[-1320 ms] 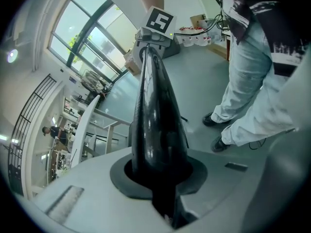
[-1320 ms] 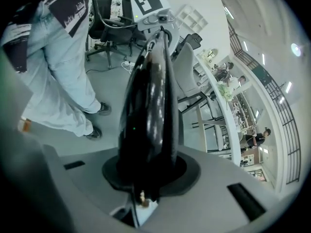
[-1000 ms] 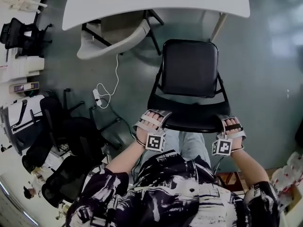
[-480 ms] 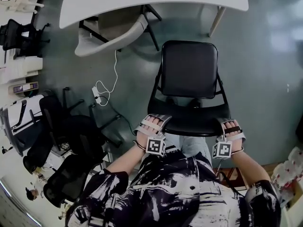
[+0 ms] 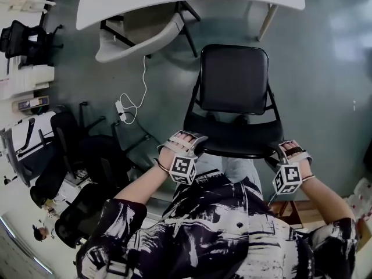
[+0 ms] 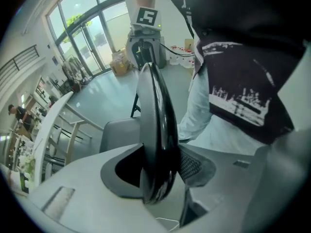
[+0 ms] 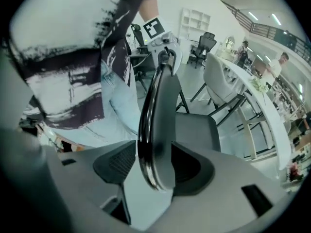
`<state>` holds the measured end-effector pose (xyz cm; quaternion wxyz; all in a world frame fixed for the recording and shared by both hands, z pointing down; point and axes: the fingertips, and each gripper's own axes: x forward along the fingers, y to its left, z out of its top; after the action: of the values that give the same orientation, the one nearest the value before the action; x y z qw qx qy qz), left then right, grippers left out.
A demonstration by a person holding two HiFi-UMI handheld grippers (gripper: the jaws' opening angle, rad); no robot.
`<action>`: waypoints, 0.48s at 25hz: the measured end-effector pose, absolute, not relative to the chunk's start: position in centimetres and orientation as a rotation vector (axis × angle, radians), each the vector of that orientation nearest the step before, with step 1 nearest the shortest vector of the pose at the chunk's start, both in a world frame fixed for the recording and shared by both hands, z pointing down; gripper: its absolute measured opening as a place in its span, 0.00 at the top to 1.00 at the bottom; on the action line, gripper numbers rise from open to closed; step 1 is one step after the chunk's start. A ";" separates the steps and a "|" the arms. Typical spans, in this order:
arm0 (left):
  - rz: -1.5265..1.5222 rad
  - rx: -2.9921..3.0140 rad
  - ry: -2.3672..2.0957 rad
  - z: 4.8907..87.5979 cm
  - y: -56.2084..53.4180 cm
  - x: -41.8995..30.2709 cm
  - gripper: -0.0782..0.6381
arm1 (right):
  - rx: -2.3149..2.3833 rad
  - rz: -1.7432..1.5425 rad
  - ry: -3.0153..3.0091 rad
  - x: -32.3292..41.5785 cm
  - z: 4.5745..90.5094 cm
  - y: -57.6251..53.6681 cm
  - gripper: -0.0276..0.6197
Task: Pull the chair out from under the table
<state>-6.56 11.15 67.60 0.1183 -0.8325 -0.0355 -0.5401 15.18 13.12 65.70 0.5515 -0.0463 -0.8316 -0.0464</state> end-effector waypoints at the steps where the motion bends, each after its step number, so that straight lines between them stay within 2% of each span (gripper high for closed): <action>1: -1.598 -2.457 -0.157 66.9 11.3 -7.0 0.63 | -0.124 -0.066 -1.983 15.1 64.5 12.9 0.62; 3: -1.646 -2.503 -0.289 65.3 11.7 -8.3 0.63 | -0.100 0.041 -2.035 14.6 62.3 11.7 0.63; 5: -1.684 -2.564 -0.397 63.0 11.3 -9.3 0.74 | 0.013 0.143 -2.116 13.6 59.8 8.8 0.64; 7: -1.666 -2.712 -0.348 60.3 9.1 -9.0 0.78 | 0.180 0.237 -2.215 12.3 57.6 4.9 0.67; 9: -1.518 -2.978 -0.079 57.6 4.8 -6.9 0.84 | 0.371 0.347 -2.305 10.8 56.3 1.1 0.72; 12: -1.046 -3.361 0.510 53.9 -3.1 -2.9 0.85 | 0.653 0.502 -2.400 9.1 55.3 -3.6 0.79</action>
<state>-2.92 -3.12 53.85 -0.2061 -0.9246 0.1404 -0.2878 9.10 -3.65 55.29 0.2977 0.2456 -0.9030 0.1890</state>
